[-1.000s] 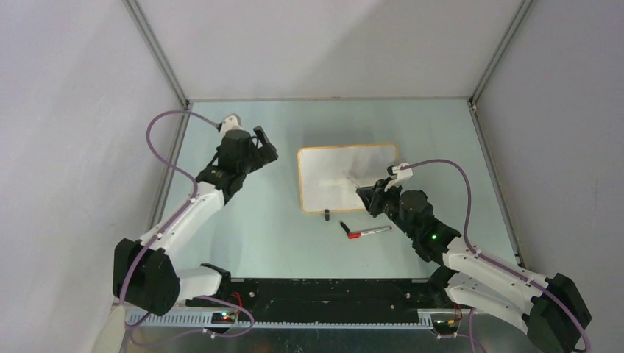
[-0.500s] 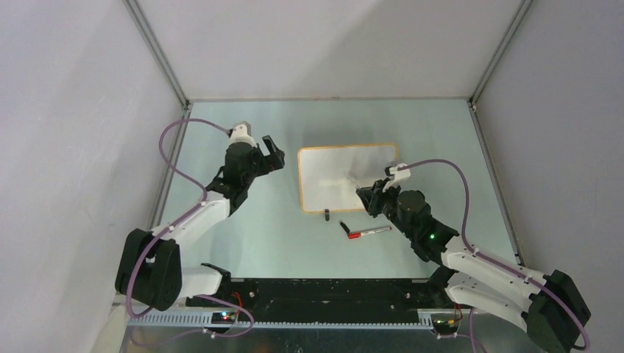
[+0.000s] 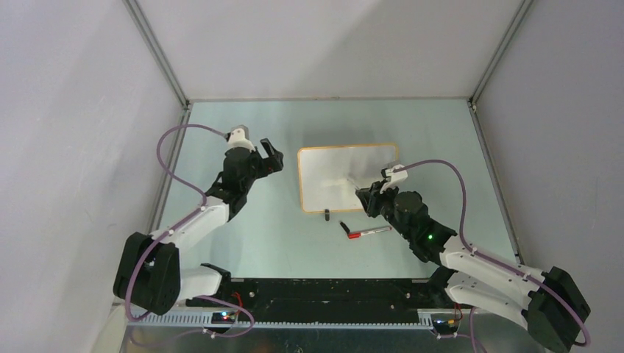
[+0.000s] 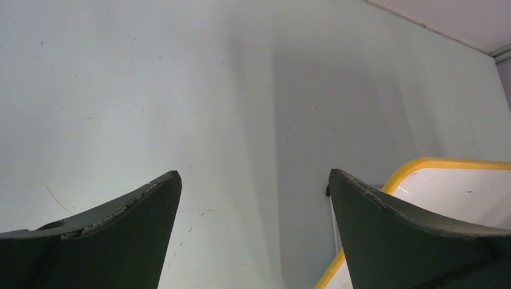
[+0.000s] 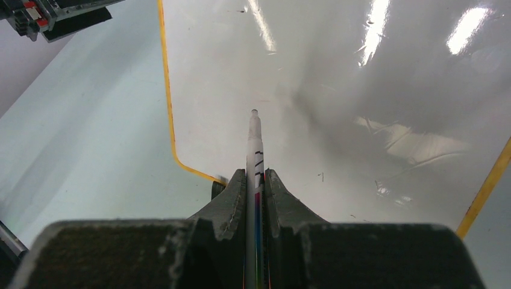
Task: Write a sentence on the whiteboard
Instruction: Hold the whiteboard at the center of the board.
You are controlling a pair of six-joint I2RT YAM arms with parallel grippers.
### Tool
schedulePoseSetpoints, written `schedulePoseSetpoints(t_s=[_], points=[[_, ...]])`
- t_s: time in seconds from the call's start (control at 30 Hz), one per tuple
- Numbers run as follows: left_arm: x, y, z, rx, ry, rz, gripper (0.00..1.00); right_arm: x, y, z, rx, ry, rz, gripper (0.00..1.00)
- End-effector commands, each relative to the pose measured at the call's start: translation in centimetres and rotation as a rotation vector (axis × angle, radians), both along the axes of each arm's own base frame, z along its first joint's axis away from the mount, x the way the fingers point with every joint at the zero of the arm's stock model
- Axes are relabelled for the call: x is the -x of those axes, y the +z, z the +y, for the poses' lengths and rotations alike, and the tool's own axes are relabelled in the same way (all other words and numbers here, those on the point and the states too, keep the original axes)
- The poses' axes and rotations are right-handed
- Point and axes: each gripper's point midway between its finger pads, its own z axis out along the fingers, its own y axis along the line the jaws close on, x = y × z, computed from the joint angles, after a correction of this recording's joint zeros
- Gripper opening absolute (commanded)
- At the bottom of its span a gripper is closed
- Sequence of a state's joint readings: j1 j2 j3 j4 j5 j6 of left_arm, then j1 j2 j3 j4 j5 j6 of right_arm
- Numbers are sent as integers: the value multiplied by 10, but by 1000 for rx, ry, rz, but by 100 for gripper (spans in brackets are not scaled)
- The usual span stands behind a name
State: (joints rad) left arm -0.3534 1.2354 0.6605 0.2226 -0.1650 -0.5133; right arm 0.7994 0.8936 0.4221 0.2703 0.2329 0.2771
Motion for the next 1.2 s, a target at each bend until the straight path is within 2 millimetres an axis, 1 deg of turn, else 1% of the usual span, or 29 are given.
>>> schedulePoseSetpoints(t_s=[0.0,0.17,0.2,0.23,0.27,0.3,0.37,0.43,0.47,0.5,0.53,0.6,0.67,0.77,0.93,0.97,1.03,1.07,1.17], points=[[-8,15,-1,25,23,-40,98,-6,11,0,-10,-24,-49,0],[-5,19,-10,48,-33,-63,98,-7,7,1,0,-23,-45,0],[-4,26,-13,64,-51,-98,99,-6,7,2,-2,-17,-44,0],[0,27,-17,70,-81,-111,99,-6,7,3,-2,-10,-44,0],[0,35,-19,83,-96,-150,99,-5,7,4,-1,-5,-46,0],[3,35,-22,87,-121,-159,99,-5,8,5,-2,1,-47,0],[5,37,-26,88,-146,-175,99,-4,9,6,-7,5,-48,0],[5,38,-35,92,-195,-179,99,-4,10,6,-15,6,-50,0],[7,41,-42,102,-241,-188,99,-4,12,7,-20,9,-53,0],[5,42,-47,108,-263,-192,99,-3,13,8,-24,14,-54,0],[7,39,-55,121,-303,-182,98,-4,13,8,-25,14,-54,0],[5,40,-60,133,-327,-179,93,-3,13,7,-25,11,-51,0],[5,37,-58,128,-314,-181,92,-4,12,7,-26,10,-50,0],[6,41,-56,118,-312,-193,92,-4,12,8,-21,15,-55,0],[9,51,-62,121,-356,-207,92,0,16,9,-23,30,-66,0],[11,52,-66,123,-383,-205,92,2,19,11,-28,38,-72,0],[13,58,-71,120,-419,-201,92,5,21,13,-27,47,-81,0],[13,64,-73,118,-430,-201,92,5,22,12,-23,40,-86,0],[13,81,-71,114,-427,-229,93,7,22,15,-23,46,-90,0]])
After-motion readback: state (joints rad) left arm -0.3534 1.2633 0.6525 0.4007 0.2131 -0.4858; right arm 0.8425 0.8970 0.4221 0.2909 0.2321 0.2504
